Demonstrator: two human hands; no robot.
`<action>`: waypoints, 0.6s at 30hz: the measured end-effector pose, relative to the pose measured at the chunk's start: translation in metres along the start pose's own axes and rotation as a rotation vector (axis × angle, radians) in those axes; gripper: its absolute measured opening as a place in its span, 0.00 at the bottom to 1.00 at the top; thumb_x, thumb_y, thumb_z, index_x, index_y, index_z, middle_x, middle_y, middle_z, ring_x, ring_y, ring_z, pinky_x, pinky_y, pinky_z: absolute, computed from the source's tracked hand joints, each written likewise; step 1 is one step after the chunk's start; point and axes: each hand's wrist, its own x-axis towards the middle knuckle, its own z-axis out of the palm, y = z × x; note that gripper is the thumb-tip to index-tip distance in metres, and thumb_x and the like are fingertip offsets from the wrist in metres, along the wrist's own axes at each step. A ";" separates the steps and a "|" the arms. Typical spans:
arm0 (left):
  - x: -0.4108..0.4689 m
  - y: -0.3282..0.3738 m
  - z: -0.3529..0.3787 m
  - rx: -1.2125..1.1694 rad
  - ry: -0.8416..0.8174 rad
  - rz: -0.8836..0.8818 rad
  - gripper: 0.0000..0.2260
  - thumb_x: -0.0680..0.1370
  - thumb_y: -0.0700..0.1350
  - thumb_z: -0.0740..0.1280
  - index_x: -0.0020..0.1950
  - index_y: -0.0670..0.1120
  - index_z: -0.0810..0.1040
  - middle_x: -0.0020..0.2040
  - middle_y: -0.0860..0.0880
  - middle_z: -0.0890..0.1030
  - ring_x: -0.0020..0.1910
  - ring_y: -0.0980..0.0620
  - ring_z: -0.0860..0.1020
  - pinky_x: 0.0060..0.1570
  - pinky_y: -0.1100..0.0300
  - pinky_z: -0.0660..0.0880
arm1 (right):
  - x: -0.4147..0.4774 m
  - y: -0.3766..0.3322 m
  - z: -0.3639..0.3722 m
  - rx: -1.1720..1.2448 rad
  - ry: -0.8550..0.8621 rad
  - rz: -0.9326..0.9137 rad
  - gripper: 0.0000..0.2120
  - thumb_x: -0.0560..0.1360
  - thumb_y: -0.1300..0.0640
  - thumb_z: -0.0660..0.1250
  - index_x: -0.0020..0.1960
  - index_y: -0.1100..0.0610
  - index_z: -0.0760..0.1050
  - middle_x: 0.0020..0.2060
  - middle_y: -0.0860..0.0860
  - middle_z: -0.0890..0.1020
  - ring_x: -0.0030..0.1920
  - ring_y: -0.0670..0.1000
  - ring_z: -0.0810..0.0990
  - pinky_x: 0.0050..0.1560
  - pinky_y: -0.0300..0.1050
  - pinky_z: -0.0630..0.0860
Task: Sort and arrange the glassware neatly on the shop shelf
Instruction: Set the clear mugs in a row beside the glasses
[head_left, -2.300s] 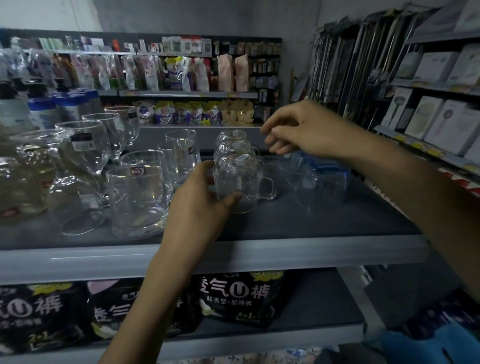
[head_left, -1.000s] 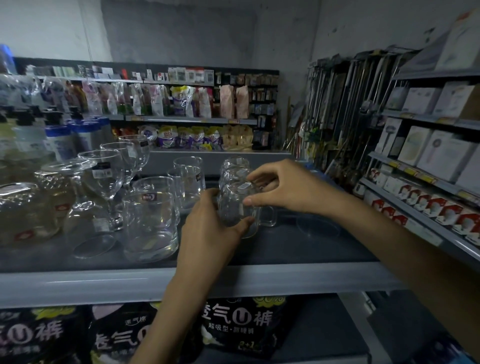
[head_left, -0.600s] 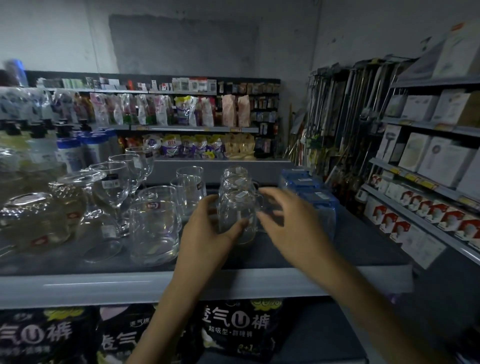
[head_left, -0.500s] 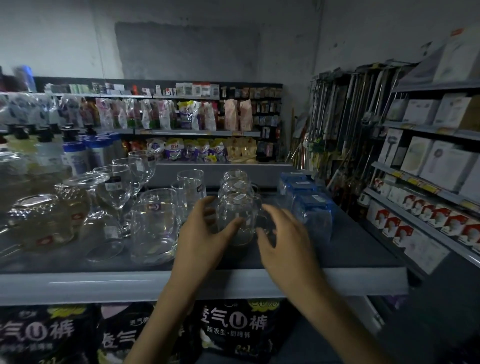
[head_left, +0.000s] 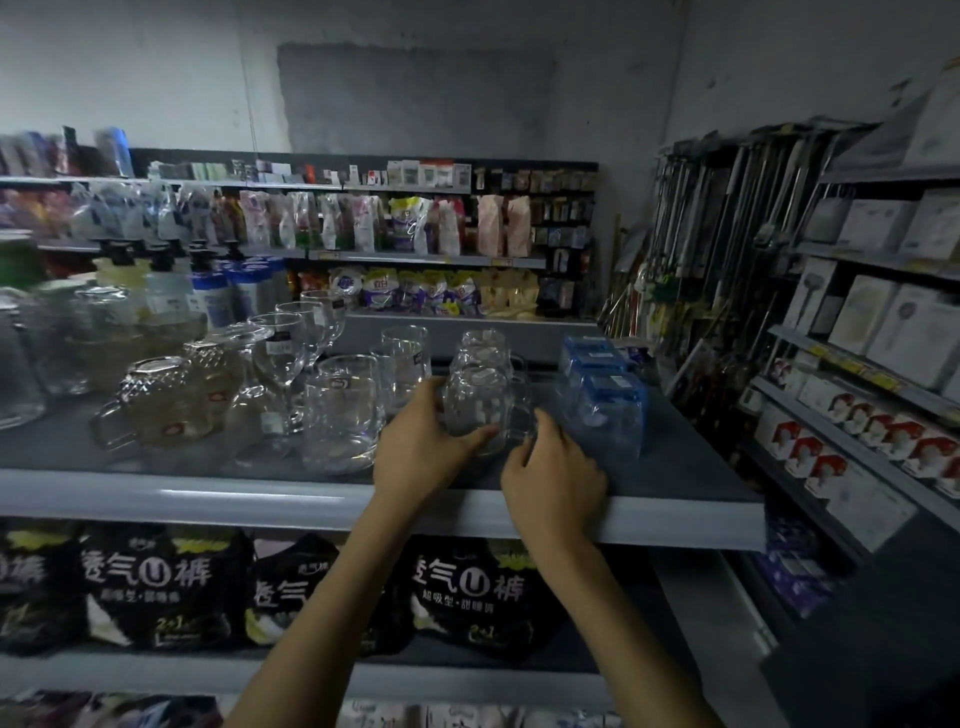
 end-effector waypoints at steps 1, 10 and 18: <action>-0.001 0.000 0.000 0.002 0.001 0.002 0.39 0.69 0.66 0.77 0.74 0.54 0.67 0.63 0.53 0.82 0.56 0.52 0.83 0.55 0.50 0.81 | -0.002 -0.001 0.001 -0.014 0.001 -0.009 0.23 0.81 0.54 0.61 0.75 0.53 0.70 0.60 0.53 0.84 0.53 0.58 0.85 0.46 0.48 0.76; -0.003 0.001 -0.004 -0.008 -0.005 0.029 0.35 0.68 0.67 0.76 0.68 0.55 0.69 0.58 0.53 0.84 0.51 0.50 0.85 0.48 0.50 0.83 | -0.013 -0.009 -0.001 -0.085 0.027 -0.040 0.24 0.81 0.55 0.60 0.76 0.56 0.69 0.61 0.56 0.83 0.53 0.59 0.84 0.47 0.50 0.78; -0.003 -0.002 -0.005 0.007 -0.002 0.060 0.35 0.68 0.65 0.76 0.69 0.54 0.69 0.58 0.52 0.84 0.51 0.48 0.85 0.47 0.48 0.83 | -0.014 -0.006 0.003 -0.083 0.071 -0.080 0.26 0.78 0.57 0.63 0.75 0.55 0.71 0.57 0.57 0.85 0.45 0.61 0.85 0.40 0.49 0.77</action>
